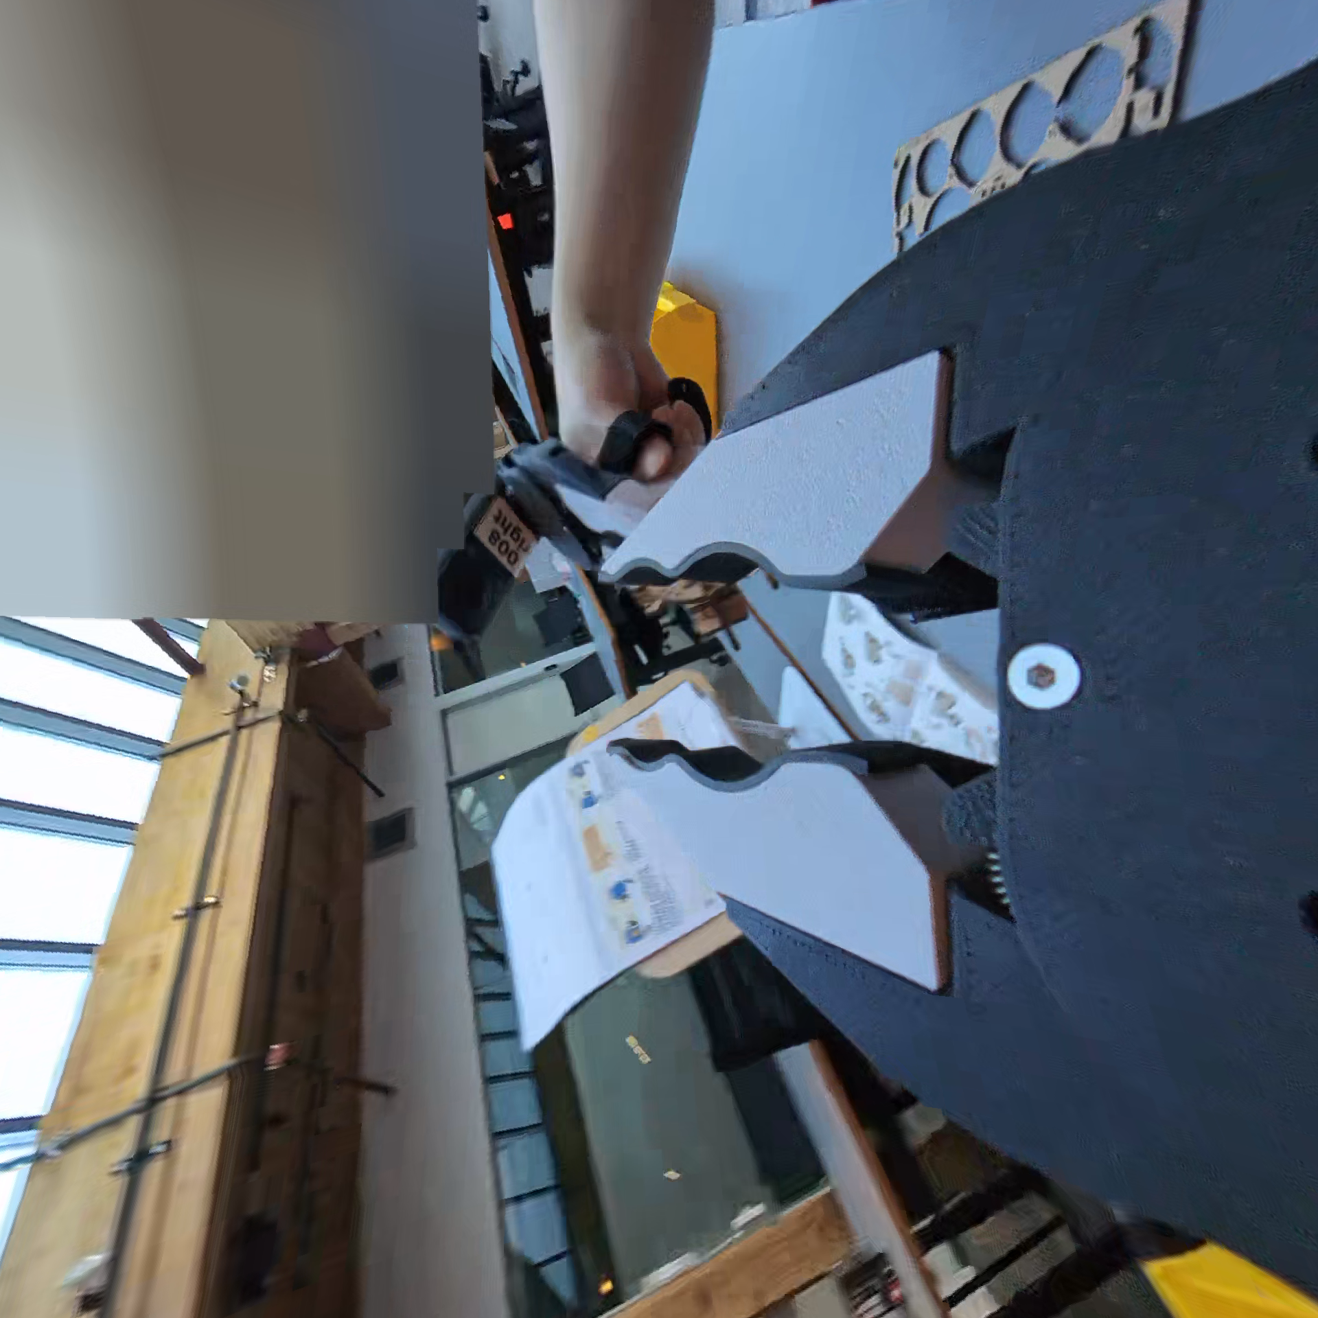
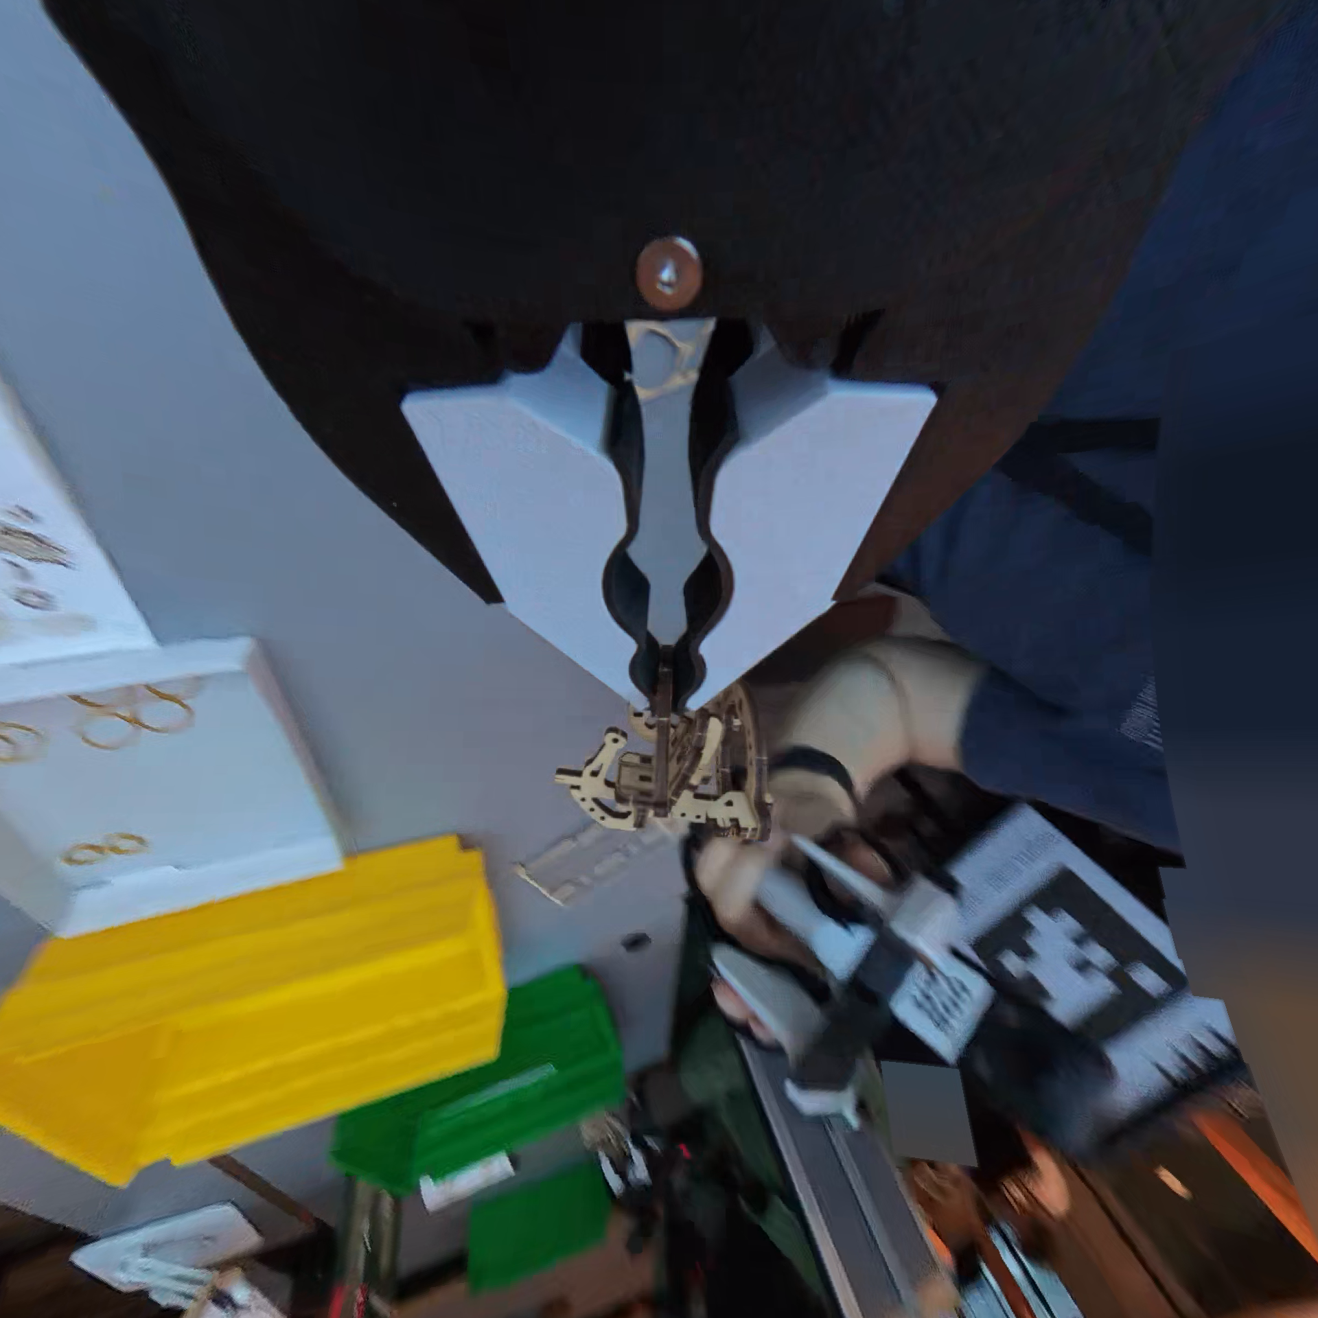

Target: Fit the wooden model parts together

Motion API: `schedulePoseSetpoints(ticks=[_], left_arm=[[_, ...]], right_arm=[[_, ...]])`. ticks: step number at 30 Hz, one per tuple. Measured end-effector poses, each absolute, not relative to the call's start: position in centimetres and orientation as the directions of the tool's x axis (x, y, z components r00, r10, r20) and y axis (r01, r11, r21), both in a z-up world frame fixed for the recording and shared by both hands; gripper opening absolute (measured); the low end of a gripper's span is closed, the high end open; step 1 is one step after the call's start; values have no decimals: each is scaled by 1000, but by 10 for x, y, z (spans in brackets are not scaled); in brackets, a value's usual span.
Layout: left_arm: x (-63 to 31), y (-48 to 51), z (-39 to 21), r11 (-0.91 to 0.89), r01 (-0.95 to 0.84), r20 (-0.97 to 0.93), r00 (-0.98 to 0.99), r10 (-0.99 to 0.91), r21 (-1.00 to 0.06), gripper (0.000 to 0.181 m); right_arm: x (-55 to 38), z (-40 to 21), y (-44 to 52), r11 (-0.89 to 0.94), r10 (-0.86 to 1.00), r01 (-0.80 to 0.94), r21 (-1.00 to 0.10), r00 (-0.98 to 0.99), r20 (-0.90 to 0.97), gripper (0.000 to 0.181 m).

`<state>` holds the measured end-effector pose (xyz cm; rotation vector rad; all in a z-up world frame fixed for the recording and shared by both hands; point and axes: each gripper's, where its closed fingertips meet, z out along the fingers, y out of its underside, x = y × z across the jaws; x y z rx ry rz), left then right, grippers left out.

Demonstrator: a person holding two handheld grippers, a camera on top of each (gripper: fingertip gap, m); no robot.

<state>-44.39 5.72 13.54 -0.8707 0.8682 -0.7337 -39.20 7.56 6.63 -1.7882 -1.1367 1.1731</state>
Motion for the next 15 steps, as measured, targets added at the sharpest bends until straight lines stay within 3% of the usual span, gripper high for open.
schedulePoseSetpoints(ticks=[3, 7, 15], left_arm=[[-456, 86, 97, 307, 201, -184, 468, -864, -930, 42], [-458, 104, 56, 255, 117, -162, 510, -845, -960, 40], [-450, 113, 31, 225, 86, -154, 497, -854, -970, 40]], right_arm=[[-388, -27, 106, -312, 941, 473, -824, 276, -198, 1], [-393, -109, 126, -371, 924, 535, -759, 297, -242, 1], [-397, -148, 140, -260, 957, 601, -756, 264, -119, 4]])
